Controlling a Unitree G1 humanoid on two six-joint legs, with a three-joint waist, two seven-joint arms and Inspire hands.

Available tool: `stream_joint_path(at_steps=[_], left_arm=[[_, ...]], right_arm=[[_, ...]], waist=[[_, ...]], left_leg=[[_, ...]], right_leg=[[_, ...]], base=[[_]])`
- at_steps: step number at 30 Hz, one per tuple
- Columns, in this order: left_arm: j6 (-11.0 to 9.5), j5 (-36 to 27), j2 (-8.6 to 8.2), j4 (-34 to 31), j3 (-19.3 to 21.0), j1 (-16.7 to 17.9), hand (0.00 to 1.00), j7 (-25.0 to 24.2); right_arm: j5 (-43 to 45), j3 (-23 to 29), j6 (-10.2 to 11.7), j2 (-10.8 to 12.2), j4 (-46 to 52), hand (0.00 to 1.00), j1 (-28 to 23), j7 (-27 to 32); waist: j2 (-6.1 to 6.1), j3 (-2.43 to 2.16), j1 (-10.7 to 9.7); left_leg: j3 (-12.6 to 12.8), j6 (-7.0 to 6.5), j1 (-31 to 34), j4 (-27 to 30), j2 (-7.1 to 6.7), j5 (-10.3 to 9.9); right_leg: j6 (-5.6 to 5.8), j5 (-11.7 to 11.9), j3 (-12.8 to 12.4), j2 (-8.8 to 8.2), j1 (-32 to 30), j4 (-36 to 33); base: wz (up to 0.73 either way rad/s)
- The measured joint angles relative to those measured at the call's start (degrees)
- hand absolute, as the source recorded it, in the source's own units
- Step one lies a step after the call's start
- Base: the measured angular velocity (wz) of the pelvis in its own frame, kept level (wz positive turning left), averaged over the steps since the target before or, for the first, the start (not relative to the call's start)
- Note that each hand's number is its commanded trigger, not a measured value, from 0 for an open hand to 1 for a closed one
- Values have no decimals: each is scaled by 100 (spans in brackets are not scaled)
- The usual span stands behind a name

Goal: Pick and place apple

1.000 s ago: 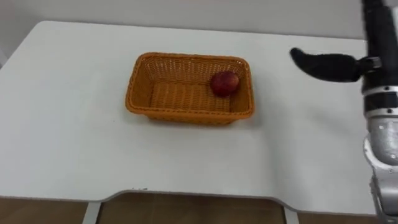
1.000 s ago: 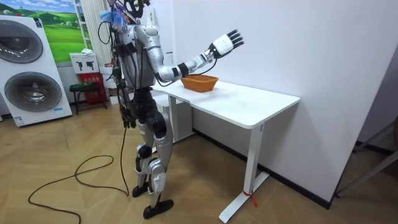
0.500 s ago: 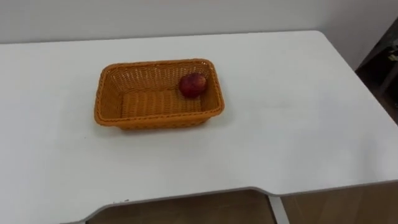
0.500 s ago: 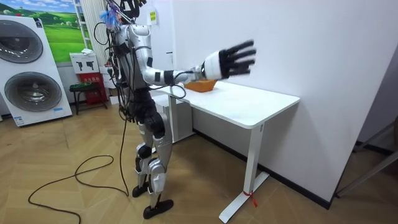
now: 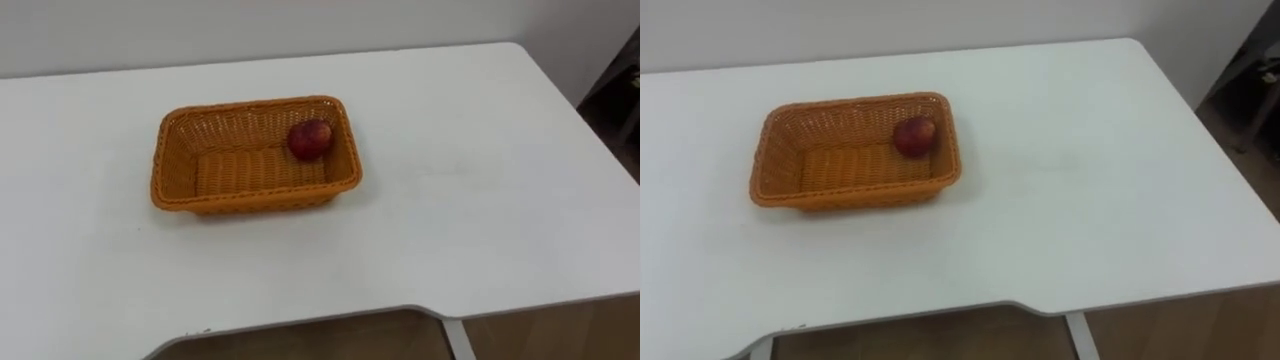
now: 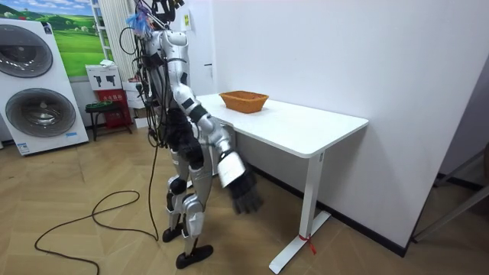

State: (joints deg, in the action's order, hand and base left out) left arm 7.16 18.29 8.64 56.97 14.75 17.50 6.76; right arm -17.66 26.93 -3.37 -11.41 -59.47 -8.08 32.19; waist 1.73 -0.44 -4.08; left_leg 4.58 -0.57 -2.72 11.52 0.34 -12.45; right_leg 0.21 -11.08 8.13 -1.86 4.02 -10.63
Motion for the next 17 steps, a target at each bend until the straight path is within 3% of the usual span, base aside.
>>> stream_joint_path(at_steps=[5, 12, 17], left_arm=[[-6, -6, -32, -2, -35, 30, 0, -201], [6, -5, -76, 66, -35, 33, 0, -260], [157, -9, -160, 100, -43, 37, 0, -338]], right_arm=[[-28, -824, -44, 62, -775, 0, -43, -1011], [316, -1348, -50, 116, -962, 0, -33, -2044], [435, -1654, -161, 228, -1080, 0, 12, -2520]], waist=[[38, 30, 140], [13, 27, 292], [-26, 34, 306]], left_leg=[[-26, -14, -70, 33, -9, -15], [-74, -19, 17, 74, -11, -25], [-80, -17, 10, 77, -15, -26]], right_leg=[[14, -47, -2, -10, 41, 3], [12, -43, 54, -10, 5, 0], [7, -46, 69, -12, 16, 22]], base=[[3], [4], [1]])
